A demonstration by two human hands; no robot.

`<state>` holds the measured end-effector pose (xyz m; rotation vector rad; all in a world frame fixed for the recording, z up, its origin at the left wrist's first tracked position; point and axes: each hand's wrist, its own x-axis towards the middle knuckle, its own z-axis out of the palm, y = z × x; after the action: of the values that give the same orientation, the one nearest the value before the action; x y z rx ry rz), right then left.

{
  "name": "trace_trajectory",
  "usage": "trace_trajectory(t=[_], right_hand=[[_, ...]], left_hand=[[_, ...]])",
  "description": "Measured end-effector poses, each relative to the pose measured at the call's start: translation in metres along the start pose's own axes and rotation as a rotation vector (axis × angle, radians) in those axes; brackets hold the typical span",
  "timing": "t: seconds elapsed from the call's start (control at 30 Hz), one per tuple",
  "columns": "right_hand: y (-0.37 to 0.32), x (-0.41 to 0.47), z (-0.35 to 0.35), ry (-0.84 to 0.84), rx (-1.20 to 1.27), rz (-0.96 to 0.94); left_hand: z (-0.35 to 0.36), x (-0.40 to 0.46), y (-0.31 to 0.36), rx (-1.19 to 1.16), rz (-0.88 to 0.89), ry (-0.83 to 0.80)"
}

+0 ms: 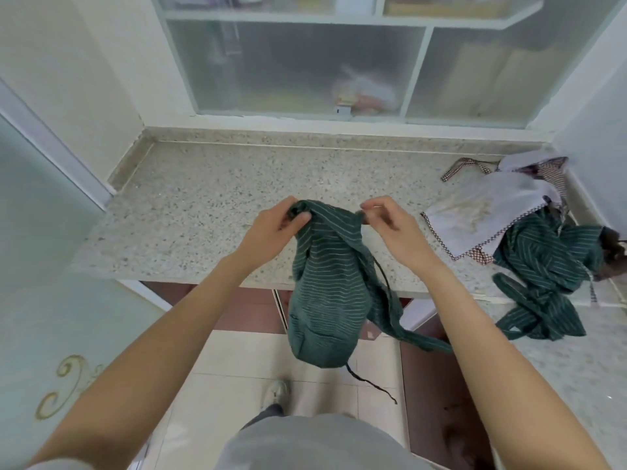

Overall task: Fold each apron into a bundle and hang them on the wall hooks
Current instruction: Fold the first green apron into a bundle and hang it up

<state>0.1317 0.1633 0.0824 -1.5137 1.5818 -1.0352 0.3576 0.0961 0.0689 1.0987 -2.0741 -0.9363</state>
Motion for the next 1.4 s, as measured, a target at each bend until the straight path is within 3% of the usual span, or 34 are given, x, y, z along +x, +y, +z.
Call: trace_trajectory(t=[0.07, 0.23, 0.37, 0.6, 0.7, 0.8, 0.87, 1.03, 1.23, 1.3, 1.4], right_hand=[[-0.011, 0.005, -0.001, -0.074, 0.108, -0.025], [-0.021, 0.031, 0.019, -0.265, -0.244, -0.107], [-0.022, 0.05, 0.024, -0.284, -0.187, -0.118], [-0.018, 0.074, 0.016, -0.363, -0.269, -0.171], [-0.014, 0.08, 0.015, -0.418, -0.352, -0.191], [-0.013, 0.083, 0.014, -0.387, -0.381, -0.218], [-0.012, 0.083, 0.01, -0.375, -0.393, -0.217], [-0.007, 0.081, 0.002, -0.402, -0.362, -0.176], [-0.014, 0.075, 0.001, -0.629, -0.299, -0.072], [-0.015, 0.076, 0.0, -0.593, -0.223, -0.09], [-0.017, 0.081, 0.0, -0.488, -0.192, -0.183]], left_hand=[[-0.001, 0.007, -0.003, 0.082, 0.007, -0.042], [-0.006, 0.021, 0.003, 0.057, 0.062, -0.107], [-0.025, 0.018, -0.007, 0.05, 0.034, -0.153], [-0.07, -0.015, -0.064, 0.484, -0.212, -0.404], [-0.076, -0.029, -0.071, 0.506, -0.211, -0.328], [-0.078, -0.037, -0.077, 0.536, -0.005, -0.142], [-0.081, -0.039, -0.077, 0.498, 0.035, -0.077], [-0.087, -0.044, -0.067, 0.422, -0.062, -0.075], [-0.092, -0.053, -0.061, 0.497, -0.251, -0.291], [-0.095, -0.055, -0.058, 0.445, -0.308, -0.26], [-0.108, -0.051, -0.066, 0.576, -0.209, -0.098]])
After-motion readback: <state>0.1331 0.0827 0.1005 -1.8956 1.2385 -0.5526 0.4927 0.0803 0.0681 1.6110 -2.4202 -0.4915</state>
